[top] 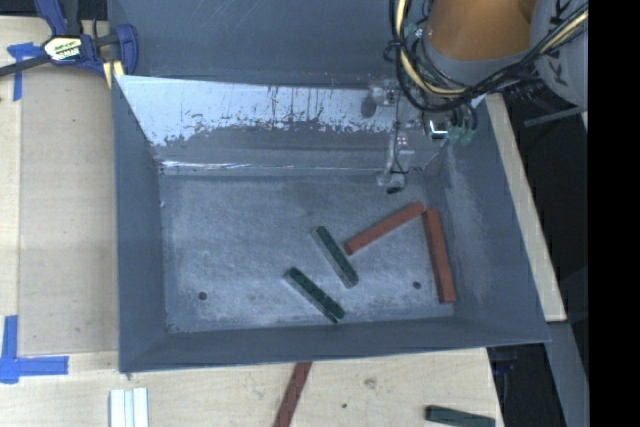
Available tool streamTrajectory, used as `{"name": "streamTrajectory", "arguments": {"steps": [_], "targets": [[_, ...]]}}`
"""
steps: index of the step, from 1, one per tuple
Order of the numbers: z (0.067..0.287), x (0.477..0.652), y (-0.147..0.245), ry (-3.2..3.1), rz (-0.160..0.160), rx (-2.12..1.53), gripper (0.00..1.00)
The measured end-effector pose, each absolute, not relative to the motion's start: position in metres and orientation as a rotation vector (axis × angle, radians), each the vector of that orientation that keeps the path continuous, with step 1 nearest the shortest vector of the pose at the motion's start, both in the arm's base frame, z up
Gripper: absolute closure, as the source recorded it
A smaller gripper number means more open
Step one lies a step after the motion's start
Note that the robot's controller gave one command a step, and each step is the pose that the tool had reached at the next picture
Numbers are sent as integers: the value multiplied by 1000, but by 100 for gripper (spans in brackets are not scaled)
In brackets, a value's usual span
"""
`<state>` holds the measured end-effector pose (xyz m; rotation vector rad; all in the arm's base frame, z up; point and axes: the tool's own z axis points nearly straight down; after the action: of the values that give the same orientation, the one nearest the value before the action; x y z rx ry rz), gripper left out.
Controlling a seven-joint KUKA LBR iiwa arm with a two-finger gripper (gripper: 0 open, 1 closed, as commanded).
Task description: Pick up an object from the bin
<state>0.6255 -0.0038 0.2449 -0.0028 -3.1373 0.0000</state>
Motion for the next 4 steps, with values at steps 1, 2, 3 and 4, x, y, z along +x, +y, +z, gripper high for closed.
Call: {"name": "streamTrajectory", "arguments": {"steps": [1,2,3,4], "targets": [[250,627,-4,-3146,0,-3,0],[189,592,-18,-3149,1,56,0],[149,580,-23,-3121,0,361,0],[71,576,-45,-3040,-1,805,100]]}}
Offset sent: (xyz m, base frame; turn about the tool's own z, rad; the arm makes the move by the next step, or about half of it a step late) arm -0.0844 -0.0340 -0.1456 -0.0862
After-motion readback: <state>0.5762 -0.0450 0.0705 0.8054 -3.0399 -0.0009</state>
